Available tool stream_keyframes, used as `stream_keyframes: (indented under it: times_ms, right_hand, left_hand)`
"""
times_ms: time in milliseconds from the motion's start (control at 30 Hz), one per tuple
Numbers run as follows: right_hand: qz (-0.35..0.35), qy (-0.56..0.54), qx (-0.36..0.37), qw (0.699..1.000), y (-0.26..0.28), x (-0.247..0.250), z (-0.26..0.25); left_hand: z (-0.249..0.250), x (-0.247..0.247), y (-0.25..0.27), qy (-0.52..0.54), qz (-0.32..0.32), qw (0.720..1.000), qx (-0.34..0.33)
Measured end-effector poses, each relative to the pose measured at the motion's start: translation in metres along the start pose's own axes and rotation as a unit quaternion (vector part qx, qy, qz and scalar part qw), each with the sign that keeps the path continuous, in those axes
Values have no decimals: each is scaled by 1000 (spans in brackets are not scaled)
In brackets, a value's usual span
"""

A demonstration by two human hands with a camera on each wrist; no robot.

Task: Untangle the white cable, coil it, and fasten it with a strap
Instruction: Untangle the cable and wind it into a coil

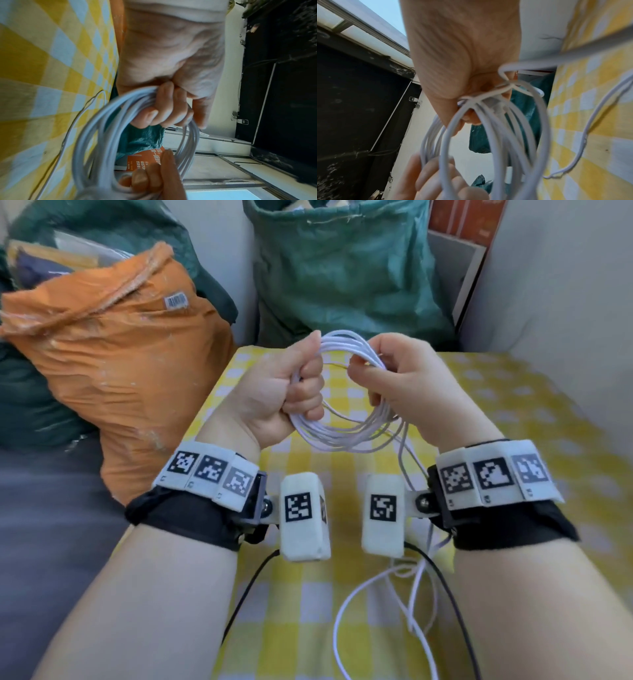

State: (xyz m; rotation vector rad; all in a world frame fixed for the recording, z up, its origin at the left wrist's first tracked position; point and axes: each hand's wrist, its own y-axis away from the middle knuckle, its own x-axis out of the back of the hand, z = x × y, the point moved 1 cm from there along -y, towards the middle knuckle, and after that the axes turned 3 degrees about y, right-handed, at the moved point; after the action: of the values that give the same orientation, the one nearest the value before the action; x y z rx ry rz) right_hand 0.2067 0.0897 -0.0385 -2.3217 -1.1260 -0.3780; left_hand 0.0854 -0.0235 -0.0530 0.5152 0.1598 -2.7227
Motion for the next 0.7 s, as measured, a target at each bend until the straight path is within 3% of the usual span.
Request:
stream_keyframes:
  times_ms: [233,367,533,700]
  right_hand:
    - [-5,-21,-13,1000,-6,-7,13]
    - [13,26,-16,999,-7,-11,17]
    - [-2,129,5,992,-9,-17,16]
    - [12,123,16,992,-8,-16,12]
  left_hand:
    - [-6,7,-5,97,14,995,-15]
    - [-6,14,-3,-7,60,998,18]
    - [-3,15,-5,-127,120,984,-40]
    - [-6,10,-5,-230,79,968,-67]
